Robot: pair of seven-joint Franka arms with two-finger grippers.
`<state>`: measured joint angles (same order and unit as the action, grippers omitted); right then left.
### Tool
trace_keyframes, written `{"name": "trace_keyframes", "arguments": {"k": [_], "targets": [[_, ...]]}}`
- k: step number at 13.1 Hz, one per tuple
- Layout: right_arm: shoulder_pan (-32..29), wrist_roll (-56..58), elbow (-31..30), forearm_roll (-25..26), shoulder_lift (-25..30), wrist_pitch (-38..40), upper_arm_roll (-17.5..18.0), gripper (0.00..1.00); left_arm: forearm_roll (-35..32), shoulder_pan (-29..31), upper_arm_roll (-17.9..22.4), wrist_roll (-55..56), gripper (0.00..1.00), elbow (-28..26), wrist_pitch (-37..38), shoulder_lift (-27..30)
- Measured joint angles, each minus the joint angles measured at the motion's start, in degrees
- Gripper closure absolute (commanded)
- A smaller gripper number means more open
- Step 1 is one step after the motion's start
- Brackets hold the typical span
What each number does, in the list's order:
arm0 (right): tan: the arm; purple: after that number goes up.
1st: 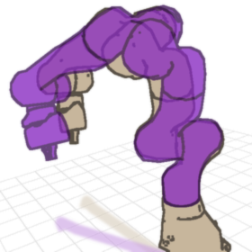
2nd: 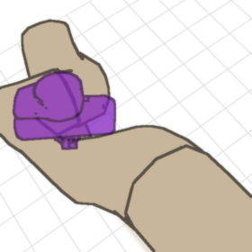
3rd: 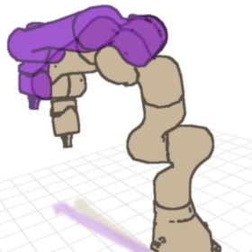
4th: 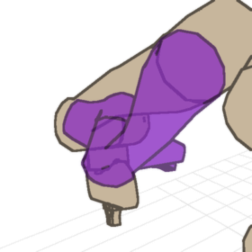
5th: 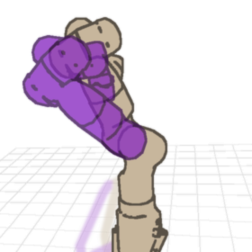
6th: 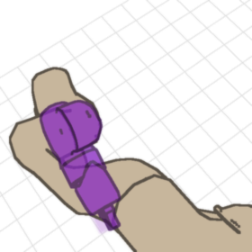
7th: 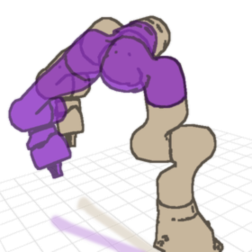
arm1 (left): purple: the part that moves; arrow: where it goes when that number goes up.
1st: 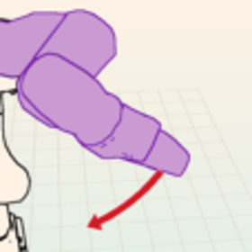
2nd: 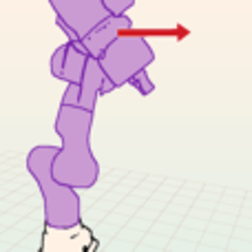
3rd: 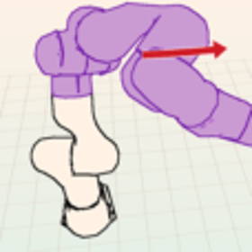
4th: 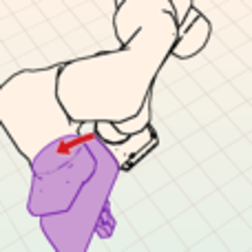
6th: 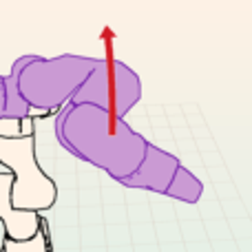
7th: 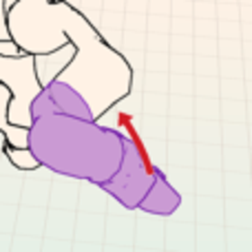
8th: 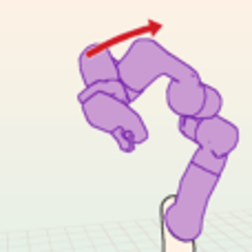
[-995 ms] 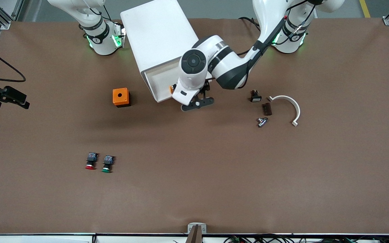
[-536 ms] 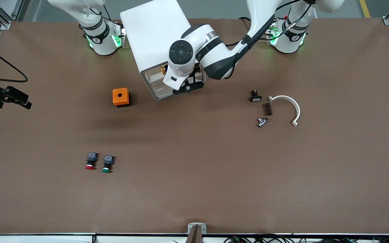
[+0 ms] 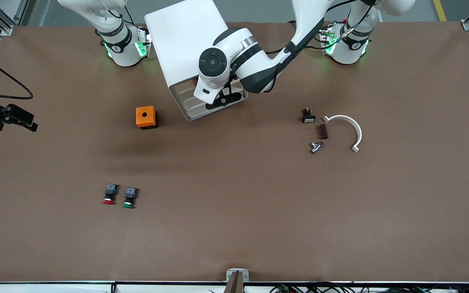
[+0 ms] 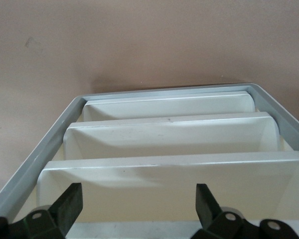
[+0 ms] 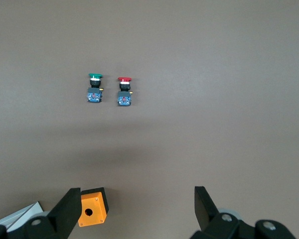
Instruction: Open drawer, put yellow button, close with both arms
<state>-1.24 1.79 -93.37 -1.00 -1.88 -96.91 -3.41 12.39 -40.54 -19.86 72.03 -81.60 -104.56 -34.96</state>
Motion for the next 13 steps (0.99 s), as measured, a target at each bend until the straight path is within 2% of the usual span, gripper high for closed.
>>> {"name": "trace_keyframes", "arguments": {"k": [3, 9, 13], "targets": [[0.00, 0.00, 0.00, 0.00, 0.00, 0.04, 0.09, 0.00, 0.00, 3.17, 0.37, 0.10, 0.00, 0.39, 0.20, 0.26], [0.00, -0.01, -0.05, 0.00, 0.00, 0.08, 0.36, 0.00, -12.60, 21.75, 0.51, -1.06, 0.00, 1.70, 3.16, 6.38], [0.00, -0.01, -0.04, 0.00, 0.00, -0.04, 0.56, 0.00, -14.06, 30.91, 0.56, -8.36, 0.00, 2.01, 6.39, 12.94]]}}
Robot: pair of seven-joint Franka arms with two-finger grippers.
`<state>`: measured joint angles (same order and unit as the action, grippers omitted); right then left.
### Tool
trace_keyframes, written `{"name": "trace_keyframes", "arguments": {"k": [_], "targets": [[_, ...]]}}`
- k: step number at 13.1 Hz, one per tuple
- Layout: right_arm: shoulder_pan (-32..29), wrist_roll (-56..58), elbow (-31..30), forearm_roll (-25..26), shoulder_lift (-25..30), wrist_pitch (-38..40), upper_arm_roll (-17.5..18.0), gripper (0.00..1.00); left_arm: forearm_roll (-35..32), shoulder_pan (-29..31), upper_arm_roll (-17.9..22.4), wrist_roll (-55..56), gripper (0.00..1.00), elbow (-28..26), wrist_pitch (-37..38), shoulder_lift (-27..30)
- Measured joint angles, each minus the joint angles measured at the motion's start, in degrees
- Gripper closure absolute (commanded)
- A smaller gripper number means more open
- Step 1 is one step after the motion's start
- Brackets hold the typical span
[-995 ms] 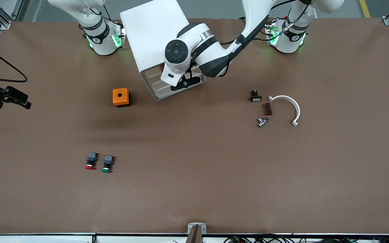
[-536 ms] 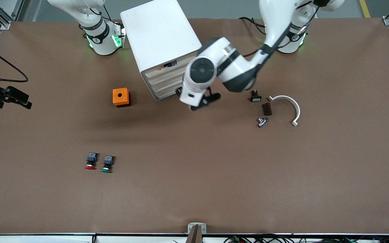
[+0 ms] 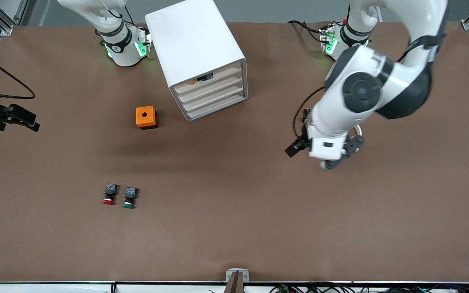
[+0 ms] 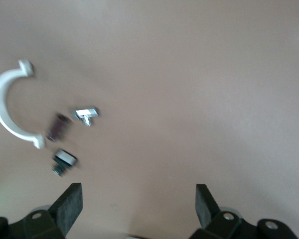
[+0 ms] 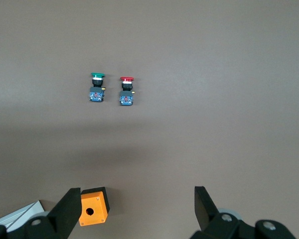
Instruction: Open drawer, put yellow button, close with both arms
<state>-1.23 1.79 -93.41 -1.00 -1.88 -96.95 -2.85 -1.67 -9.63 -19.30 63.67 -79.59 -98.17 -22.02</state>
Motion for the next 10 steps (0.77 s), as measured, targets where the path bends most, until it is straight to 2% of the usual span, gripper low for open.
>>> {"name": "trace_keyframes", "arguments": {"k": [5, 10], "targets": [[0.01, 0.00, 0.02, 0.00, 0.00, -0.11, 0.11, 0.00, -0.03, 10.54, 0.07, -15.55, 0.00, -0.04, 7.25, 6.78], [1.88, 0.00, 0.02, 0.00, 0.00, -0.12, -0.89, 0.00, -0.03, 15.22, 0.32, -30.70, 0.00, -0.14, 11.43, 10.67]]}}
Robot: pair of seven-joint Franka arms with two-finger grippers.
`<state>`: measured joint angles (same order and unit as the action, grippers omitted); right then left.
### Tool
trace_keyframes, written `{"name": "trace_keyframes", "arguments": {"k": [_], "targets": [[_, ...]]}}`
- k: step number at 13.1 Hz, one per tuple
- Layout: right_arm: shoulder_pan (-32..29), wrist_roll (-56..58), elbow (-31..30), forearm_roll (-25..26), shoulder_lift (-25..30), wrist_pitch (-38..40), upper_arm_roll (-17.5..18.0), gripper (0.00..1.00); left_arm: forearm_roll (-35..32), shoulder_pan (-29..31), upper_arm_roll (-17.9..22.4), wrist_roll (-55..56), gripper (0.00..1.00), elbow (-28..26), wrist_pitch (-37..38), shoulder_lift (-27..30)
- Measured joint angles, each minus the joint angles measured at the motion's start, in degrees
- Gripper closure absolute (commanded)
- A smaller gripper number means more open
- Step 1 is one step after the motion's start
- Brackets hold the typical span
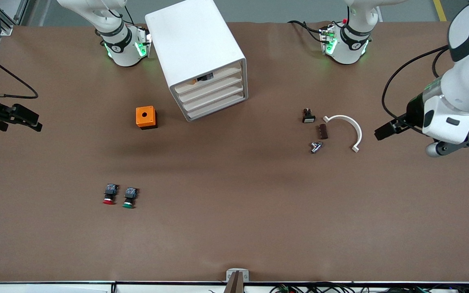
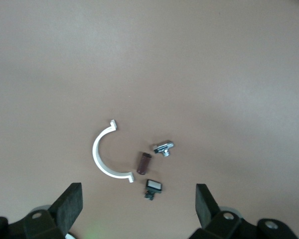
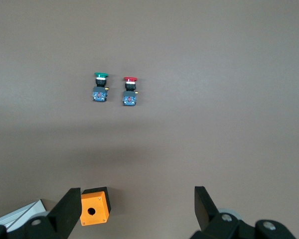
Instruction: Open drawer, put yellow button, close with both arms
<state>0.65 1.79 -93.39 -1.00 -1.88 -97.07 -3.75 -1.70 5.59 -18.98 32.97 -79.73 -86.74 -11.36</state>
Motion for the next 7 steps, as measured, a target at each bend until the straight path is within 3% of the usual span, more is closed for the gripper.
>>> {"name": "trace_keyframes", "arguments": {"k": [1, 4, 7], "targets": [[0.46, 0.00, 0.02, 0.00, 0.00, -0.01, -0.29, 0.00, 0.00, -0.48, 1.17, -3.55, 0.00, -0.26, 0.60, 1.15], [0.82, 0.00, 0.08, 0.00, 0.01, -0.07, -0.70, 0.00, 0.00, -5.68, 10.19, -15.86, 0.00, -3.87, 1.52, 6.25], [0.59, 0.00, 0.11, 0.00, 0.01, -0.07, -0.93, 0.00, 0.02, -6.23, 12.15, -20.88, 0.00, -10.18, 1.35, 12.48]]}}
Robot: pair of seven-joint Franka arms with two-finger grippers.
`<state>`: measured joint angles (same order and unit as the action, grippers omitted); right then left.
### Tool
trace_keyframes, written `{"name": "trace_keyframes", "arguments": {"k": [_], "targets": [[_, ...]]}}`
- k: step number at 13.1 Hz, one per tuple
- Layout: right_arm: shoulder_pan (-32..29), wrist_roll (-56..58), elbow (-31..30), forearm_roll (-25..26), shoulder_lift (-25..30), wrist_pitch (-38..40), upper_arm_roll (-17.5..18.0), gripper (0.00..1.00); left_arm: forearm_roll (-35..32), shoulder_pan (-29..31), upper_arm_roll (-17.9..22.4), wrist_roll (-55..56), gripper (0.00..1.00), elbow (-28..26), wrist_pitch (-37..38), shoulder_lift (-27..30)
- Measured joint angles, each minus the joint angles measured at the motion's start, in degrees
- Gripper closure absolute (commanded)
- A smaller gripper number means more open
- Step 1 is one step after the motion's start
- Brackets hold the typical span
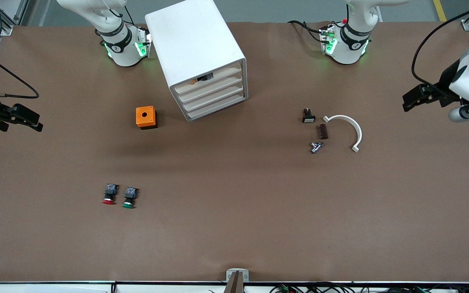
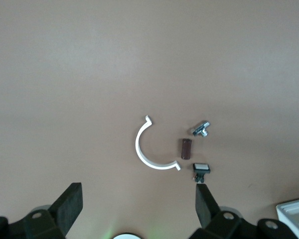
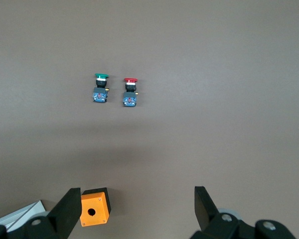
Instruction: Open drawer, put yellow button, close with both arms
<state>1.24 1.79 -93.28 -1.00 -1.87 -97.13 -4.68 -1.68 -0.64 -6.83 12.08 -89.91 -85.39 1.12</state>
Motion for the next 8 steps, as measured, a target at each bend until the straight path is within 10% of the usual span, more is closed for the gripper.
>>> {"name": "trace_keyframes", "arguments": {"k": [8], "targets": [[-3.50, 0.00, 0.01, 0.00, 0.00, 0.00, 4.25, 0.00, 0.15, -0.77, -0.02, -1.84, 0.00, -7.81, -1.15, 6.96]]}}
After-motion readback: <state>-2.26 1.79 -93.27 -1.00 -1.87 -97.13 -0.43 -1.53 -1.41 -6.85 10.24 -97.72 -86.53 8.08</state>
